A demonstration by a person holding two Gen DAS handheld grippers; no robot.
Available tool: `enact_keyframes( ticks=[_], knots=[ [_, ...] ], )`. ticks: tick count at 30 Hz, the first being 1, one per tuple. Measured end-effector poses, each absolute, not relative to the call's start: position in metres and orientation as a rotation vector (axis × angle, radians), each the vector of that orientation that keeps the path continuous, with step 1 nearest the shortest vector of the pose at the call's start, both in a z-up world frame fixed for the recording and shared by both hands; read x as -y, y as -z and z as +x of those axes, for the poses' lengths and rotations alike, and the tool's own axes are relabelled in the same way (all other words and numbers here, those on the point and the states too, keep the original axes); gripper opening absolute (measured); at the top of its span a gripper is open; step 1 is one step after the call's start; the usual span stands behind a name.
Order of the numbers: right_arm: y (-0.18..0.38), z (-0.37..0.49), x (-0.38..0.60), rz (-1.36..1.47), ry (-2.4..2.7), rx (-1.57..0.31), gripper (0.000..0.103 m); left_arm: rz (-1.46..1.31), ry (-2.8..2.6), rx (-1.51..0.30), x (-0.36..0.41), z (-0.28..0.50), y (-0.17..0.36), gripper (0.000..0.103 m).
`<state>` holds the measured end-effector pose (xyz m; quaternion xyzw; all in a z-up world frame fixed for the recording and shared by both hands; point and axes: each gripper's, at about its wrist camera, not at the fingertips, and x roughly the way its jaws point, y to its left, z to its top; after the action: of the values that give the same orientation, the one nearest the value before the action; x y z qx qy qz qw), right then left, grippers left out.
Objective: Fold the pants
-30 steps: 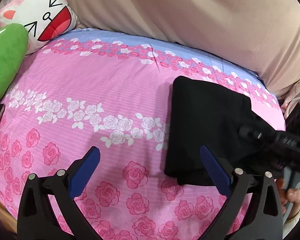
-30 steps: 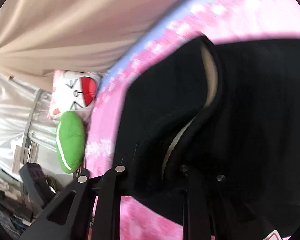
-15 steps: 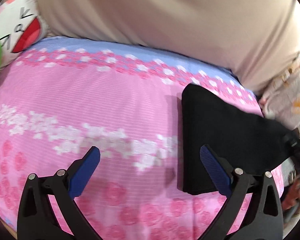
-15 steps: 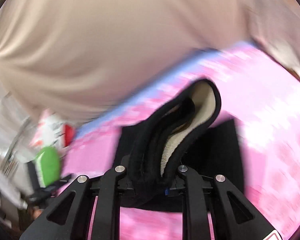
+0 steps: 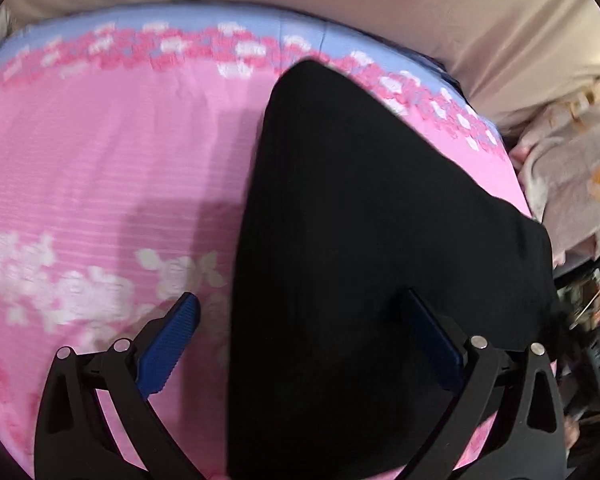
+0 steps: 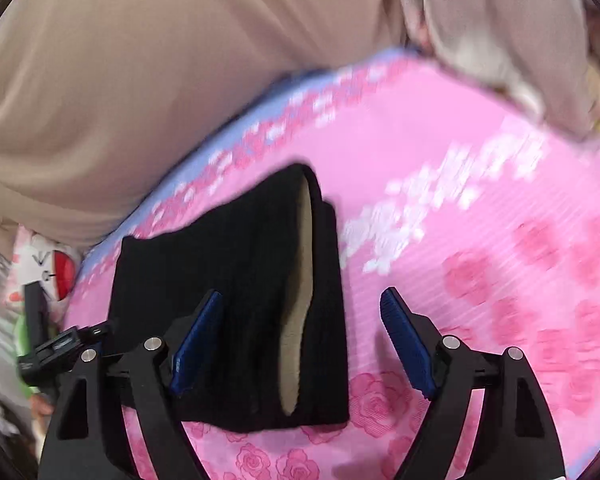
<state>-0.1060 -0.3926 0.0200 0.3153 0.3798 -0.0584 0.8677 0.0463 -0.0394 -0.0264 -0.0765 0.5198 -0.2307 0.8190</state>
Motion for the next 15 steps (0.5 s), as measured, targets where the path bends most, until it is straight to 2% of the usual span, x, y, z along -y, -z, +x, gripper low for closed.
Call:
enact_keyframes(
  ticks=[2,3,5,6,9,15],
  knots=[
    [0.003,-0.100,0.402,0.780,0.048,-0.823,0.079,-0.155,0.512,-1.107,0.041,0.048,0.026,0.096],
    [0.003,-0.099,0.400,0.784,0.042,-0.789,0.066,-0.161,0.534,-1.098,0.040,0.049,0.025,0.076],
    [0.002,-0.091,0.390,0.786,0.010,-0.810,0.054,-0.180,0.574,-1.106,0.037,0.050,0.020,0.047],
    [-0.001,-0.090,0.385,0.777,0.017,-0.802,0.045,-0.167,0.563,-1.090,0.033,0.049,0.014,0.028],
    [-0.018,-0.088,0.370,0.750,0.018,-0.775,0.037,-0.193,0.596,-1.059,0.014,0.045,-0.005,0.019],
    [-0.073,-0.085,0.305,0.662,-0.158,-0.718,0.035,-0.153,0.573,-0.950,-0.041,0.019,-0.062,0.017]
  ],
)
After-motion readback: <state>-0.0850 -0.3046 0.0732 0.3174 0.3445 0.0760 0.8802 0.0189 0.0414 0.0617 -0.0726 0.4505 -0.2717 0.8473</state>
